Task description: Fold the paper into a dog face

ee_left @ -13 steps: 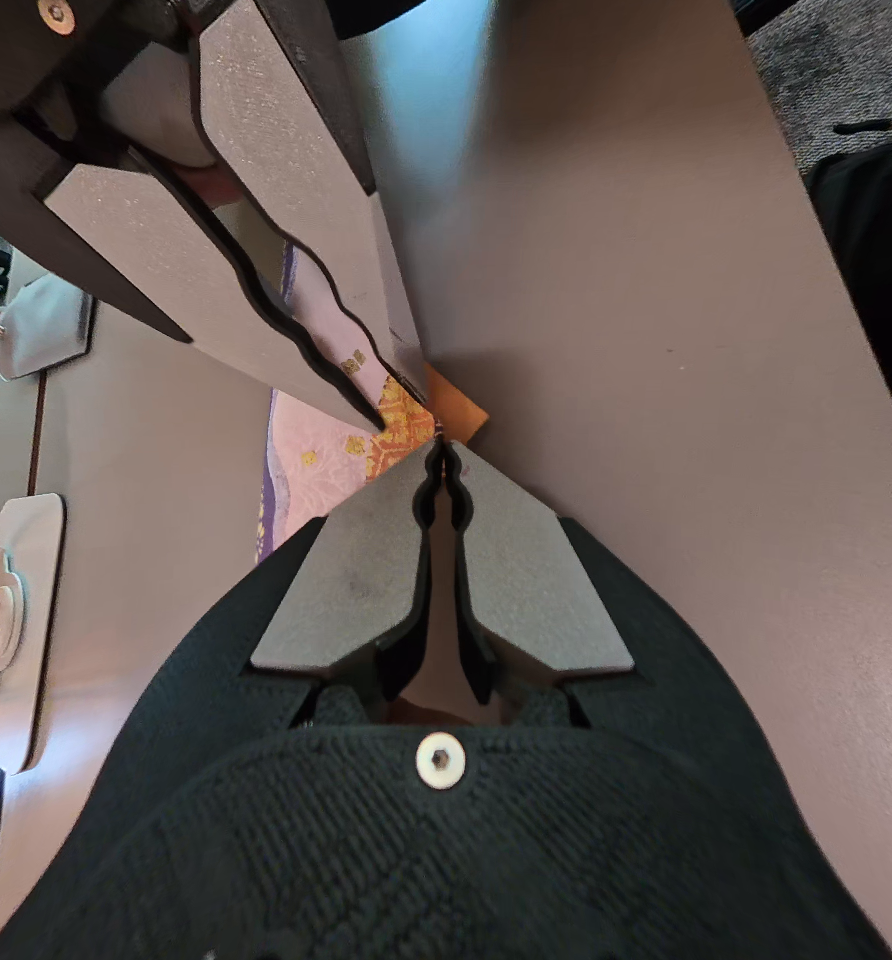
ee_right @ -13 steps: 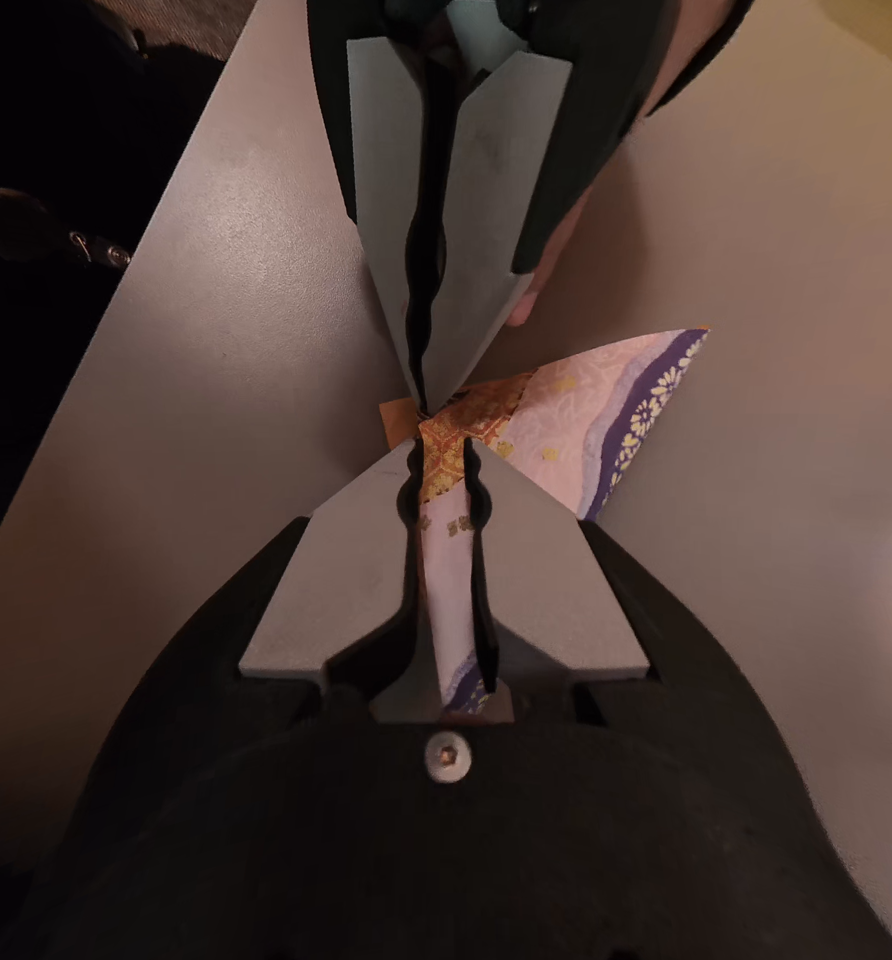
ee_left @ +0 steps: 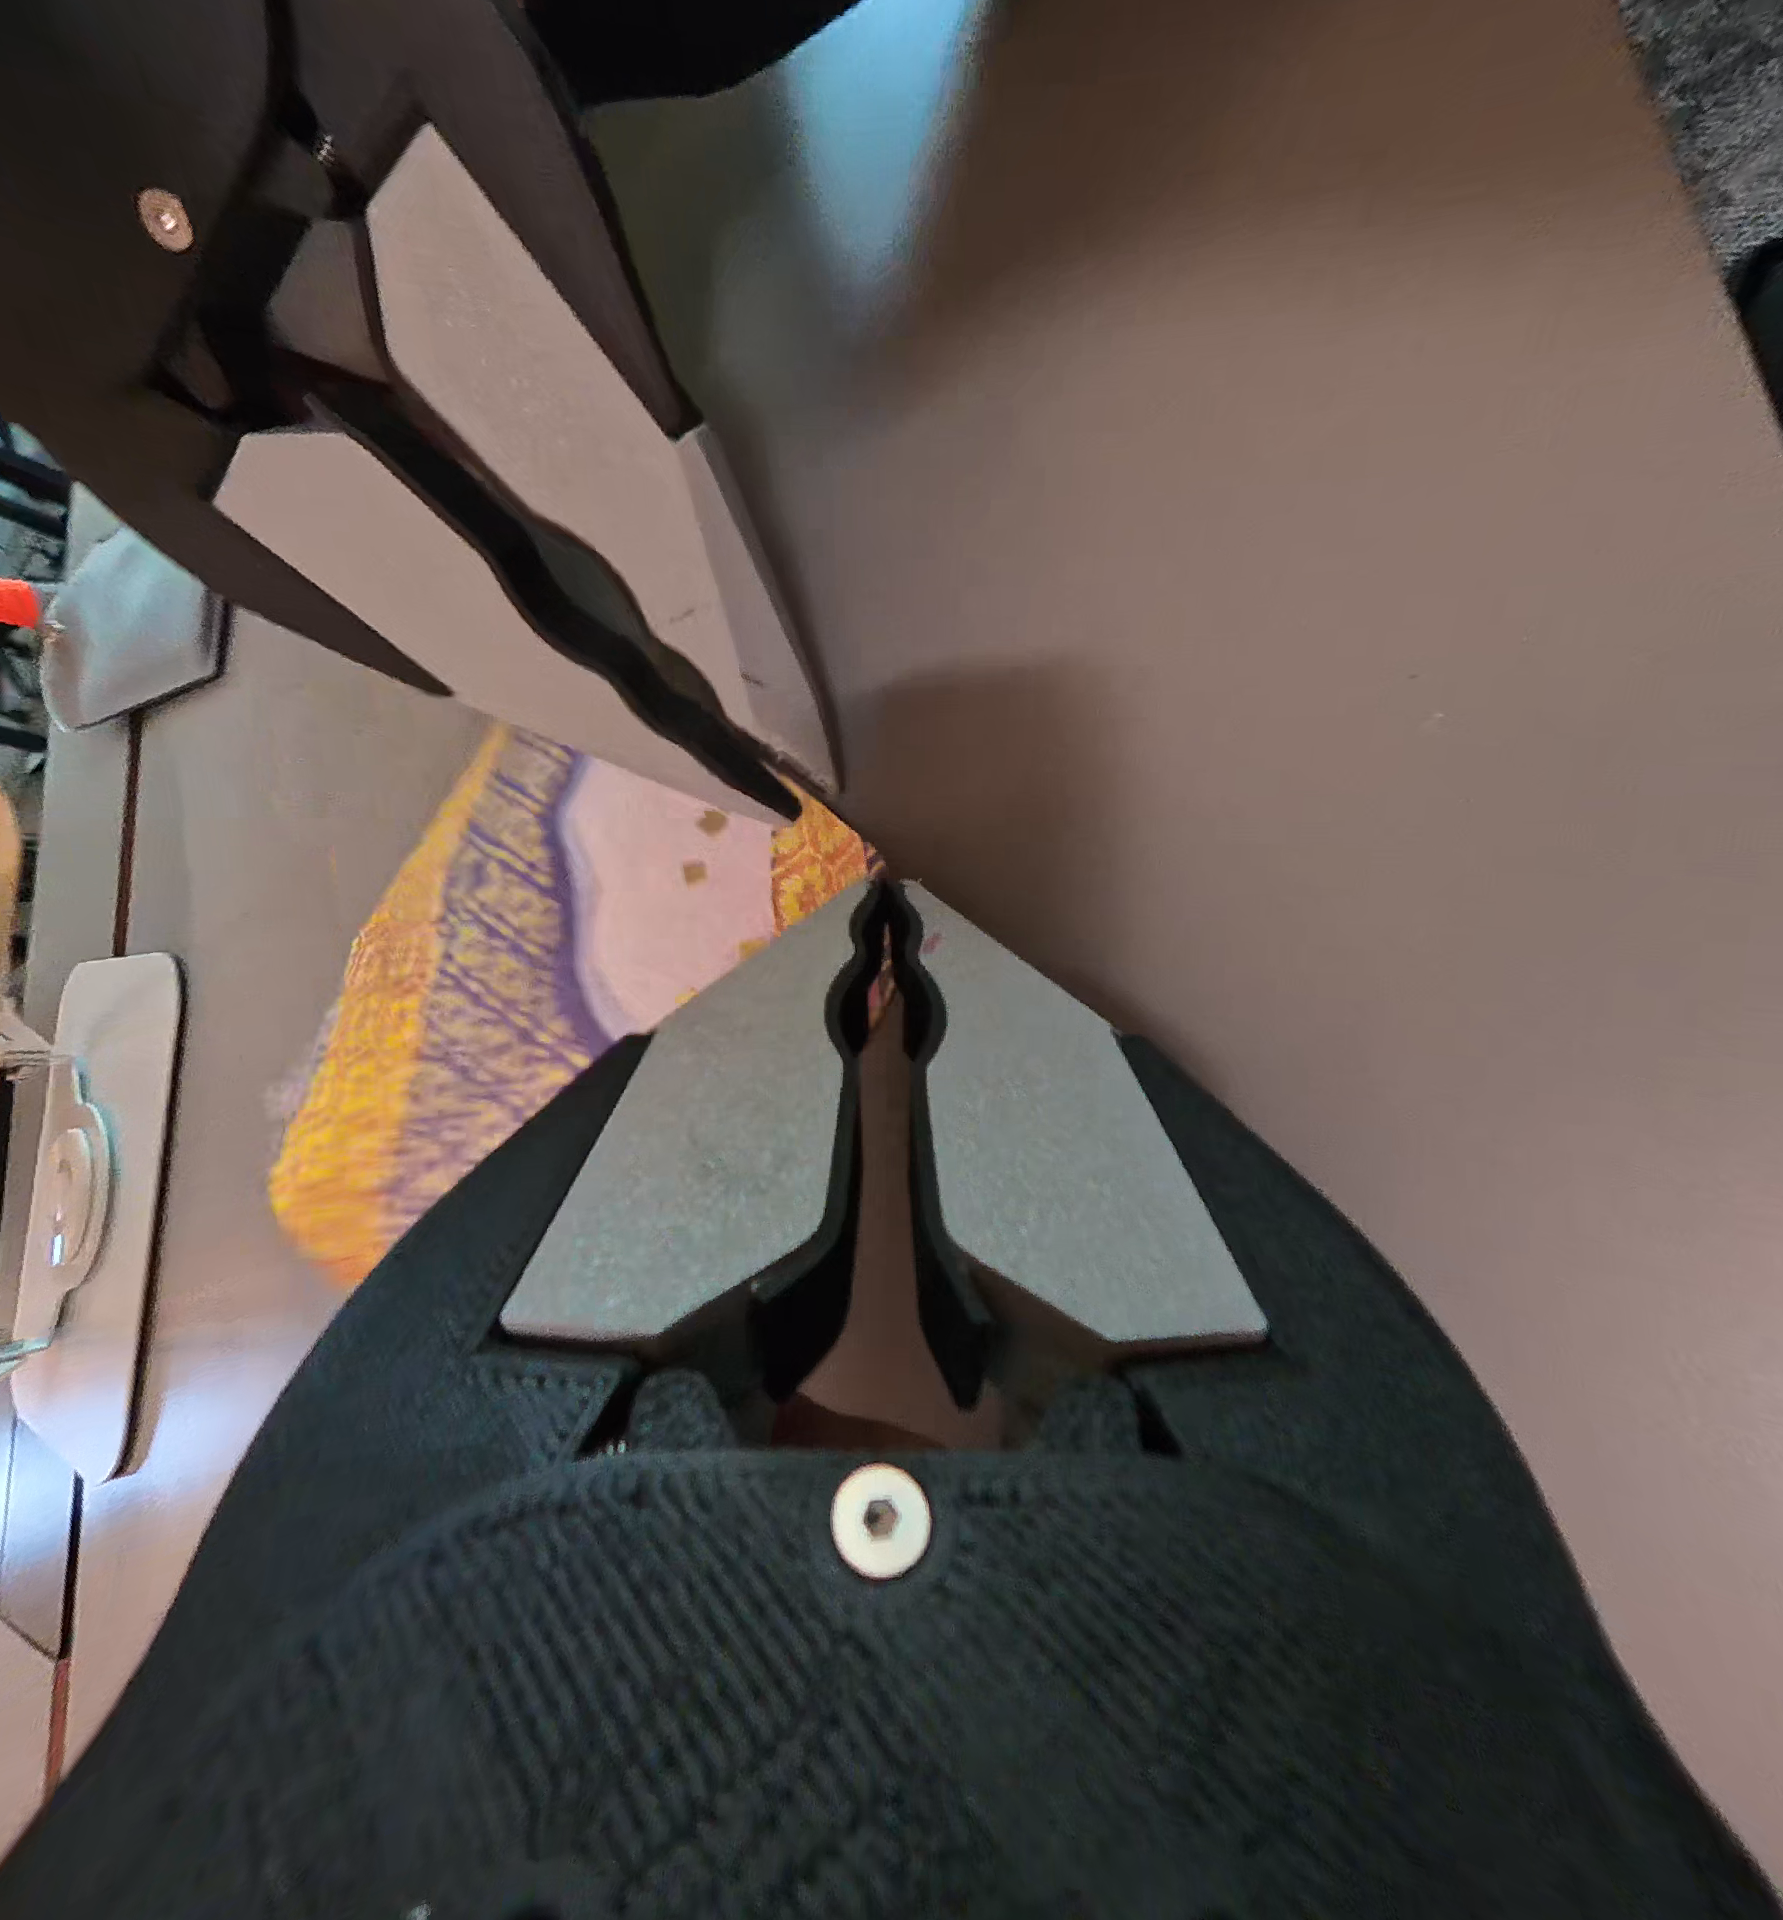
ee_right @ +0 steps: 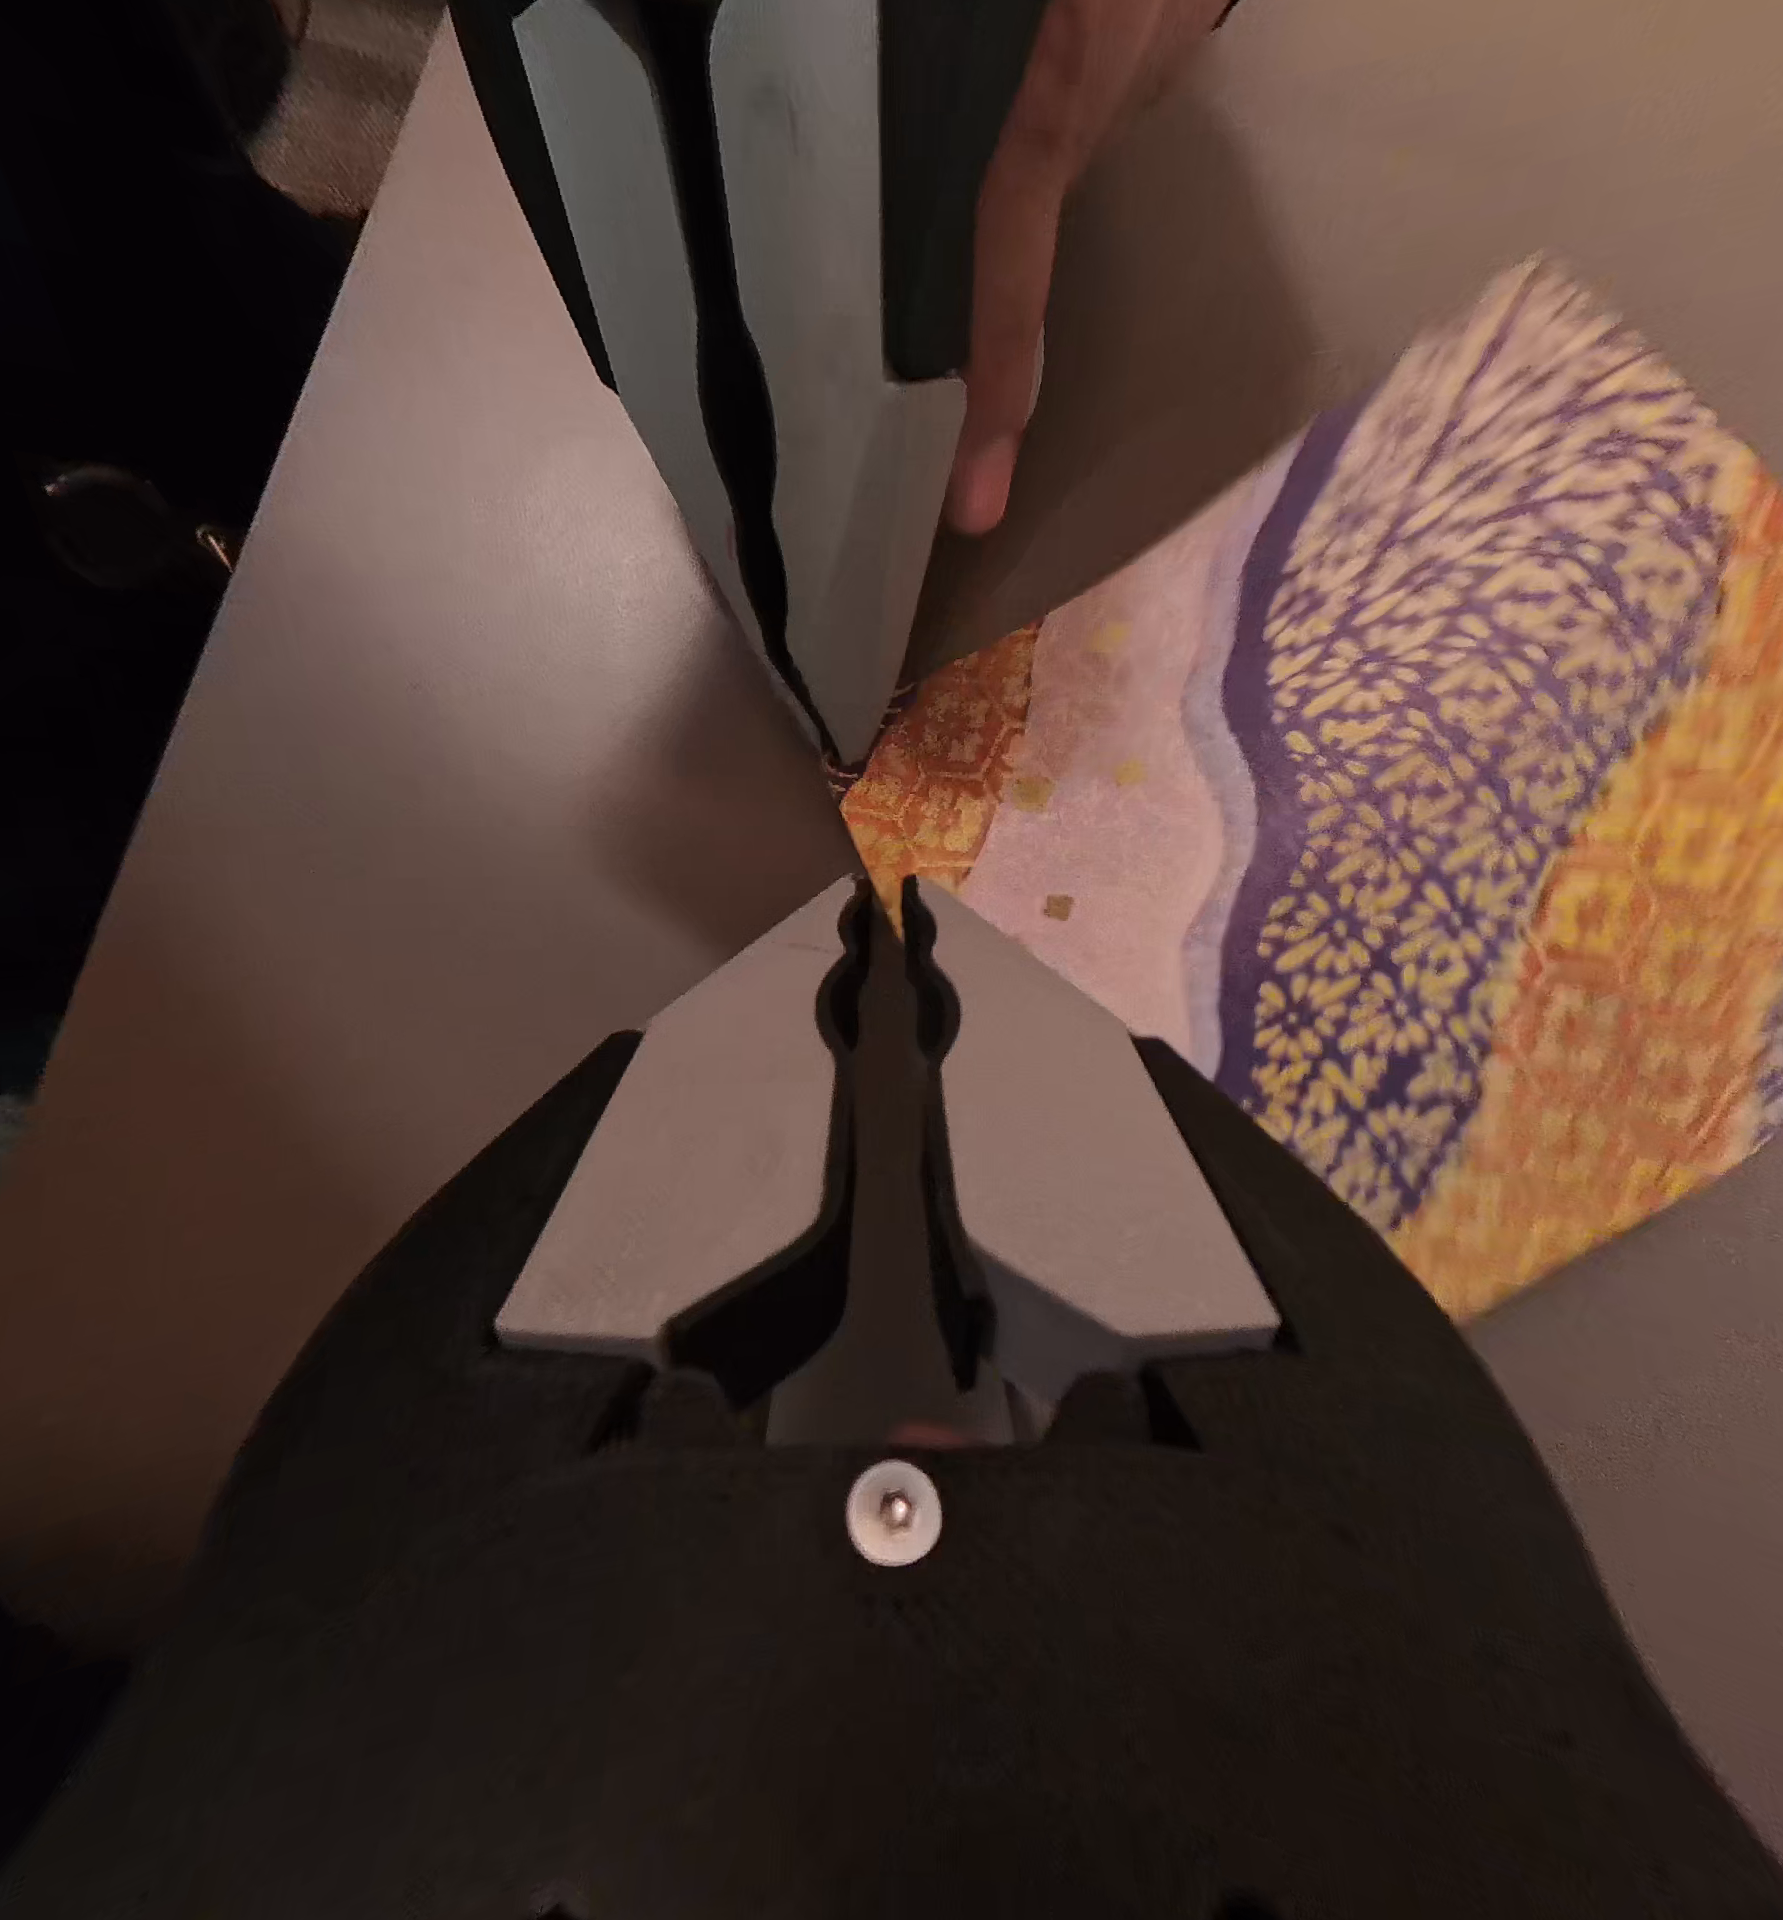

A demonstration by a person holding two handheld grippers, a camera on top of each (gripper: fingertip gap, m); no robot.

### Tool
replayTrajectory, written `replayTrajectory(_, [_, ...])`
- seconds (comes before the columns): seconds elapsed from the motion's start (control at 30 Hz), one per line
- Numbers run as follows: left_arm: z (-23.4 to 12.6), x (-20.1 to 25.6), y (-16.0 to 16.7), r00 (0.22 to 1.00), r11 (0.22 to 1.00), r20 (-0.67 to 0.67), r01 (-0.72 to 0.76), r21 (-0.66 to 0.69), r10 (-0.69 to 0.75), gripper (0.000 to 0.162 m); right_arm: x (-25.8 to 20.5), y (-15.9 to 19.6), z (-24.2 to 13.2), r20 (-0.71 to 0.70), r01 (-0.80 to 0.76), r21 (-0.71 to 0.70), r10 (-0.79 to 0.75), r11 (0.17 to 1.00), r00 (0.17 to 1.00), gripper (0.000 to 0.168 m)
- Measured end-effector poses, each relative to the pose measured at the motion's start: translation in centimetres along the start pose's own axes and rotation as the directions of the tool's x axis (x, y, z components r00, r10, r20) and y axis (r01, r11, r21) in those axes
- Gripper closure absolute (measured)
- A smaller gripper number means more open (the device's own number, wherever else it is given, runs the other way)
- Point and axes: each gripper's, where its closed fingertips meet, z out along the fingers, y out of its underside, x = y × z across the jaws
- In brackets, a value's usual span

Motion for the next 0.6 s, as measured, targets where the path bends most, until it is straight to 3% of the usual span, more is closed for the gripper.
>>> replayTrajectory(0.03, [-0.3, -0.4, 0.0, 1.000, 1.000, 0.018, 0.006, 0.007, -0.006, 0.162, 0.2, -0.4, -0.3, -0.013, 0.001, 0.021, -0.001, 1.000, 1.000, 0.162])
replayTrajectory(0.37, [-4.4, -6.3, -2.9, 0.956, 0.961, 0.237, 0.110, 0.255, -0.173, 0.162, 2.9, -3.5, -6.5, -0.257, 0.058, 0.241, 0.006, 0.969, 0.966, 0.151])
replayTrajectory(0.5, [-7.0, -7.3, -5.7, 0.942, 0.869, 0.111, 0.240, 0.432, -0.316, 0.162, 2.9, -5.6, -11.0, -0.352, 0.126, 0.398, 0.024, 0.909, 0.936, 0.150])
replayTrajectory(0.6, [-9.8, -8.6, -7.7, 0.935, 0.832, 0.029, 0.300, 0.467, -0.354, 0.162, 2.7, -6.4, -14.3, -0.406, 0.166, 0.503, 0.062, 0.848, 0.912, 0.151])
